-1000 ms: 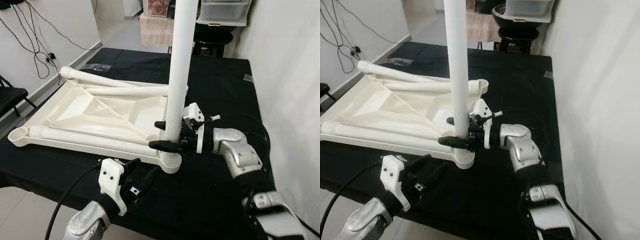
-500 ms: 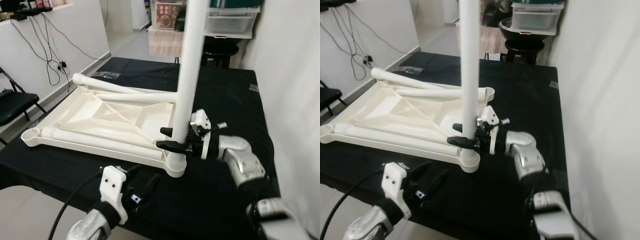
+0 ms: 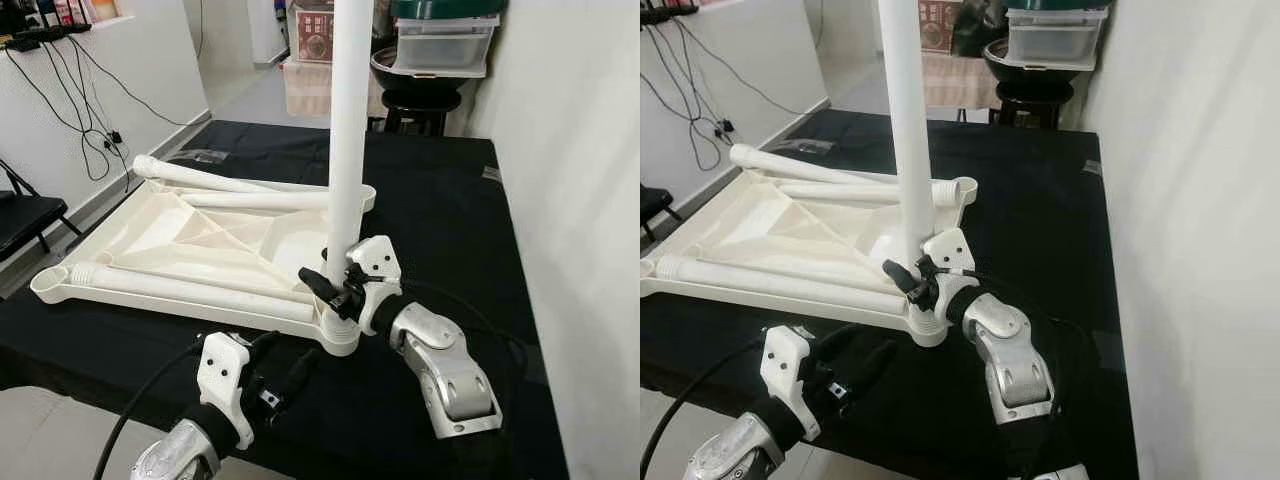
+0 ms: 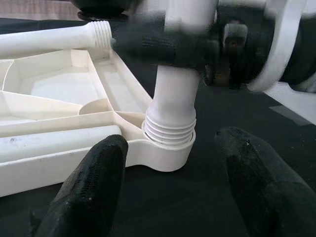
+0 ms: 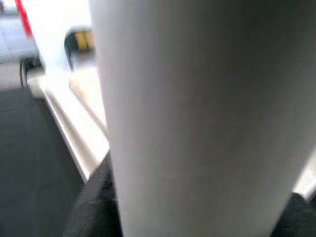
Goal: Building children table
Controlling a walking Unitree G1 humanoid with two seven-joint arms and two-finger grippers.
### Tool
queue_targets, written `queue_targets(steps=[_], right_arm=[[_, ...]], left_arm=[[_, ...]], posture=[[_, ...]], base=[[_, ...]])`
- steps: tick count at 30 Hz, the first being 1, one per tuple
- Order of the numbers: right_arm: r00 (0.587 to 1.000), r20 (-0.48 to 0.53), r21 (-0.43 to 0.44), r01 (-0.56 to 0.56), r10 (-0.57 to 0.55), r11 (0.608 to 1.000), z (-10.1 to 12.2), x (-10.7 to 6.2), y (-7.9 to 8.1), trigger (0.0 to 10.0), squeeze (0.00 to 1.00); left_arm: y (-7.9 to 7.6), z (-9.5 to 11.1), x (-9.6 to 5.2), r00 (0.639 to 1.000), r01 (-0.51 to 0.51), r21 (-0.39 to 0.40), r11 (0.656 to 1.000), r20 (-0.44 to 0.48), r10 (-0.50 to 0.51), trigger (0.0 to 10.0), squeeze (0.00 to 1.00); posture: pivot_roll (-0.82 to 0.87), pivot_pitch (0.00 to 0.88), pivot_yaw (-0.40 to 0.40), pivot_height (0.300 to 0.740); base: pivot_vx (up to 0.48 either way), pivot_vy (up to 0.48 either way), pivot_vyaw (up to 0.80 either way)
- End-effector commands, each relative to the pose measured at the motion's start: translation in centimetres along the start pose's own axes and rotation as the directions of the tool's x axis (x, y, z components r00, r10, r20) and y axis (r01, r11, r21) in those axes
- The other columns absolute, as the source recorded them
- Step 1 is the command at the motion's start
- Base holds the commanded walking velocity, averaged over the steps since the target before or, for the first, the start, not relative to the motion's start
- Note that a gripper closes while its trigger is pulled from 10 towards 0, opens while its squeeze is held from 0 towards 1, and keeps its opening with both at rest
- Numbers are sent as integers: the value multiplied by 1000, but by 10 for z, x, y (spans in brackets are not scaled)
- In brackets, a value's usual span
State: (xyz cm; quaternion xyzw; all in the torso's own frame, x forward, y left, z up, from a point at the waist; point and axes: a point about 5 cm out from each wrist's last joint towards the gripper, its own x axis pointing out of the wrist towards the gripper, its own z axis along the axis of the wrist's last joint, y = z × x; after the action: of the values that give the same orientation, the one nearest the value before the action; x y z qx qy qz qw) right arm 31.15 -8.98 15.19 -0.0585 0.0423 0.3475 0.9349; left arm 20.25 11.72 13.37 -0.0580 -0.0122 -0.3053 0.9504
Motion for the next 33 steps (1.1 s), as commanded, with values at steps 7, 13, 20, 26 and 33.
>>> queue_targets(steps=[7,13,20,26,33], right_arm=[[903,136,36,-416,408,909,25,1,5,10000,373],[817,99,-22,-569,568,822,29,3,-4,10000,0],[779,55,34,-627,625,778,26,16,-27,1059,0],[763,63,52,-646,643,761,27,12,-36,0,0],[784,66,21,-620,618,784,21,-4,-45,0,0]], left_arm=[[4,-4,1,1000,-3,-21,1000,-18,3,10000,0],[4,-4,2,1000,-4,-22,1000,-16,4,10000,0],[3,-4,3,1000,-1,-27,1000,-13,1,10000,0],[1,-4,3,1000,-2,-31,1000,-10,2,10000,0],[1,-4,3,1000,0,-38,999,-8,0,10000,0]], posture=[[12,69,-3,740],[16,63,-4,740],[24,60,-9,740],[22,68,-11,740],[11,76,-8,740]], base=[[0,0,0],[0,0,0],[0,0,0],[0,0,0],[0,0,0]])
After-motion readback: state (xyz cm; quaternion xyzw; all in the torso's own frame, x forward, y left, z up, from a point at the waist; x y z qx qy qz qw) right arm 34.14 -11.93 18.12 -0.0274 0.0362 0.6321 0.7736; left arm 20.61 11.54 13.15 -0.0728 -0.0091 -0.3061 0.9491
